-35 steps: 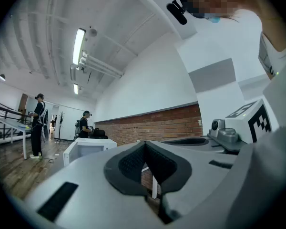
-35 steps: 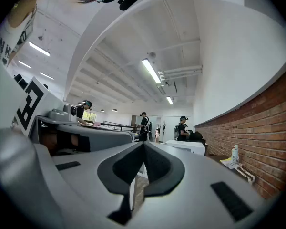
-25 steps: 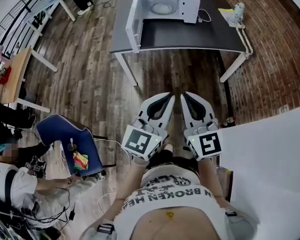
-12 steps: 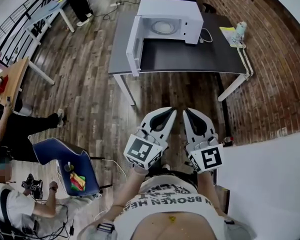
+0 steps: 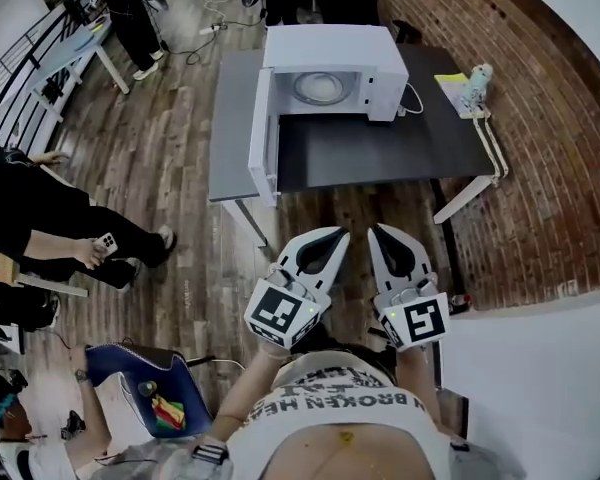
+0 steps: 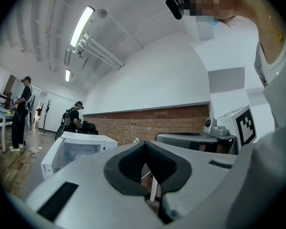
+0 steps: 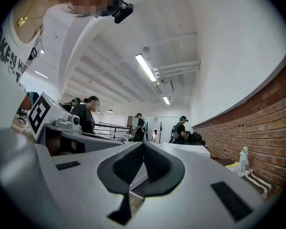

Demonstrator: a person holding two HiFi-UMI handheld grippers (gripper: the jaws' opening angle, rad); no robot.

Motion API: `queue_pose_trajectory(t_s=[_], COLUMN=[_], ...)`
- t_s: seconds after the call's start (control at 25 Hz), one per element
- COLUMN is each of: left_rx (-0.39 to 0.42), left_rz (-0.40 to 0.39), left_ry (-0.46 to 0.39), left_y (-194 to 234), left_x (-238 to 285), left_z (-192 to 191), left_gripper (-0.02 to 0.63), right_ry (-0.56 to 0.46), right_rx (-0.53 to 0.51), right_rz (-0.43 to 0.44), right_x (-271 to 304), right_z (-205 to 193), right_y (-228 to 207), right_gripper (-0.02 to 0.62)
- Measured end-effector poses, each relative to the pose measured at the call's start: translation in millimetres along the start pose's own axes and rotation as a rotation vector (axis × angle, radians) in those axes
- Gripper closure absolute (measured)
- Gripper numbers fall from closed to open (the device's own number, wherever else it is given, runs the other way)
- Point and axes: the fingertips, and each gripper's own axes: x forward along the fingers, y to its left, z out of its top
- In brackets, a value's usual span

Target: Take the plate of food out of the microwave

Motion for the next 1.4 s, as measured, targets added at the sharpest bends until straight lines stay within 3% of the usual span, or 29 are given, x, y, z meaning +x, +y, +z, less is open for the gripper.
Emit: queue_pose_trajectory(t_s=[0.36, 0.72, 1.08, 1.4], left_rx=[-0.003, -0.018, -0.042, -0.04], left_rz=[0.017, 0.056, 0.087, 0.179], left_ry=[0.024, 0.023, 0.014, 0.015], left_y=[59.9, 94.0, 149.9, 188.8], left_x=[14.0, 51.1, 154.1, 220.4], left_z=[-9.5, -14.2, -2.1, 1.9], left_gripper=[0.603, 0.603, 0.603, 0.603], right_ry=[0.042, 0.055, 0.049, 0.02], right_rx=[0.012, 0.033, 0.035, 0.053], right_rz=[0.006, 0.033, 0.118, 0.199], right_x=[58.8, 99.0, 176.0, 231.2], right_z=[-24.1, -40.1, -53.4, -53.2], right_y=[-5.0, -41.4, -124.2, -191.0], right_gripper=[0.588, 0.588, 0.588, 0.588])
